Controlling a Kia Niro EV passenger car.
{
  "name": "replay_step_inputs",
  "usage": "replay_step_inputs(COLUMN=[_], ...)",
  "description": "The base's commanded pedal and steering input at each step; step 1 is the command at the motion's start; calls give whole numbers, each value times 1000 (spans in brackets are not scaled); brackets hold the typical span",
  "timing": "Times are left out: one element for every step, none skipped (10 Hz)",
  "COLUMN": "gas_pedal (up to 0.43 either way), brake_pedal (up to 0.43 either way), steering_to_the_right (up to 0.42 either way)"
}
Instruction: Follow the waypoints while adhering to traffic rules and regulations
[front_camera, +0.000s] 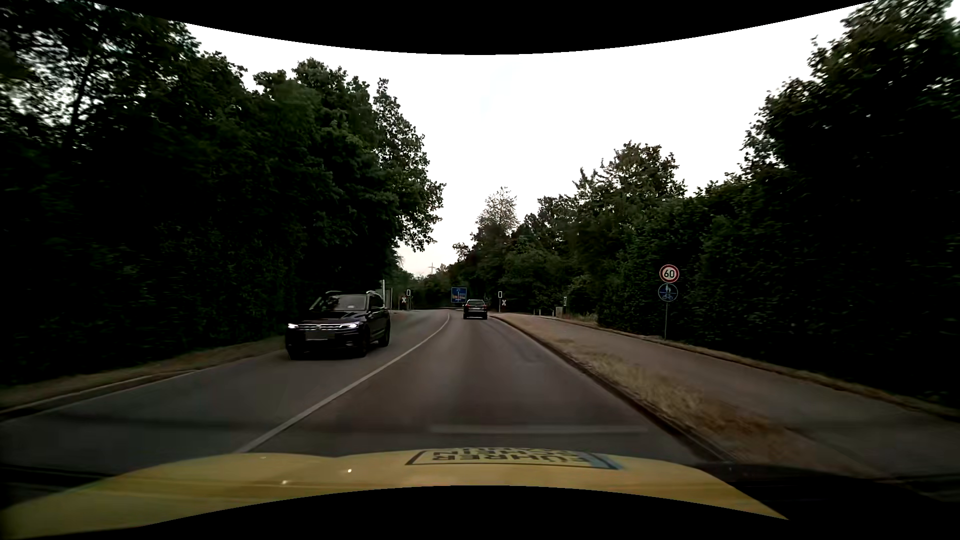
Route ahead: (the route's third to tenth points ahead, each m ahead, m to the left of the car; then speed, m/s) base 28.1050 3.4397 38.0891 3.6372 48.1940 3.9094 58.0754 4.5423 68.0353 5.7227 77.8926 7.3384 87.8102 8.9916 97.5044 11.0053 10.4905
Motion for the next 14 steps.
replay_step_inputs(gas_pedal=[130, 130, 130, 130, 130, 130, 130, 130, 130, 118, 118, 118, 118, 118], brake_pedal=[0, 0, 0, 0, 0, 0, 0, 0, 0, 0, 0, 0, 0, 0], steering_to_the_right=[-8, -10, -10, -10, -10, -10, -10, -10, -10, -10, -10, -10, -10, -10])
